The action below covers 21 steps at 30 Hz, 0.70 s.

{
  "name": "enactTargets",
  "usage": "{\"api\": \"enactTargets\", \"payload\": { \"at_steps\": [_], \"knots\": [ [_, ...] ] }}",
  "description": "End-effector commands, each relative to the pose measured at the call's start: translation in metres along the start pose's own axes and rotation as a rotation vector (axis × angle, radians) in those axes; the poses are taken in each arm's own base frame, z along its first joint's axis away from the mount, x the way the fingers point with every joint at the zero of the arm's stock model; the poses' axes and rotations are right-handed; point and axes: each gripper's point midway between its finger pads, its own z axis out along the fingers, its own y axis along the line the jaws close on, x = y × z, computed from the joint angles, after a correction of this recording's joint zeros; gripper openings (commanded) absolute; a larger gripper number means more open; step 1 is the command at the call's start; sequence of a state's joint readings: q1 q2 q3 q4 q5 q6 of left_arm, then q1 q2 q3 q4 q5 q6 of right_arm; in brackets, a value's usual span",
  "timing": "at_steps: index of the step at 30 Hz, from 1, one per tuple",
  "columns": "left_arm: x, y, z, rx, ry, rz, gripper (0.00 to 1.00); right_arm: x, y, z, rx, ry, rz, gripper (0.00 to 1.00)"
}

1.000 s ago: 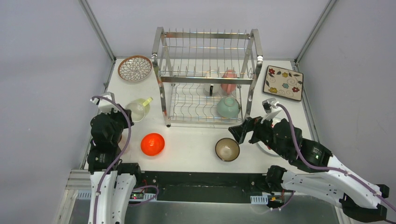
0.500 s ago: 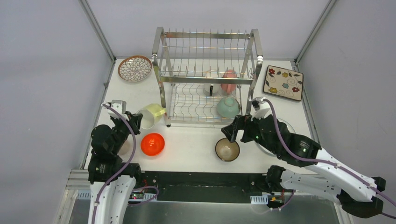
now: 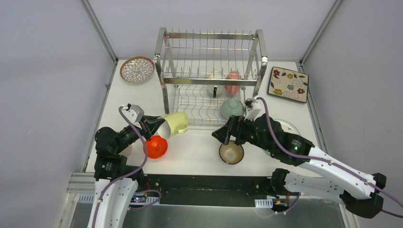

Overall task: Load the mixed dishes into the dish rack
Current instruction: Turn the cup upside down in the dish rack.

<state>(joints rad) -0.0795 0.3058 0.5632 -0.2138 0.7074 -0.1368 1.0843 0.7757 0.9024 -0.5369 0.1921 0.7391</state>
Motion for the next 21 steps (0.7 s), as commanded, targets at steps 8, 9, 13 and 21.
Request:
{"api": "enactTargets", "payload": {
  "at_steps": [8,9,13,21],
  "knots": [
    [-0.051,-0.060,-0.003,0.357,-0.256,0.225,0.00,0.002,0.094,0.013,-0.427,0.076,0.272,0.82],
    [-0.050,-0.060,-0.002,0.364,-0.264,0.226,0.00,0.003,0.099,0.014,-0.451,0.089,0.290,0.80],
    [-0.053,-0.061,-0.003,0.371,-0.293,0.236,0.00,0.004,0.115,0.016,-0.546,0.116,0.363,0.74],
    [-0.056,-0.060,-0.002,0.369,-0.329,0.237,0.00,-0.001,0.138,0.023,-0.663,0.135,0.450,0.77]
  ]
}}
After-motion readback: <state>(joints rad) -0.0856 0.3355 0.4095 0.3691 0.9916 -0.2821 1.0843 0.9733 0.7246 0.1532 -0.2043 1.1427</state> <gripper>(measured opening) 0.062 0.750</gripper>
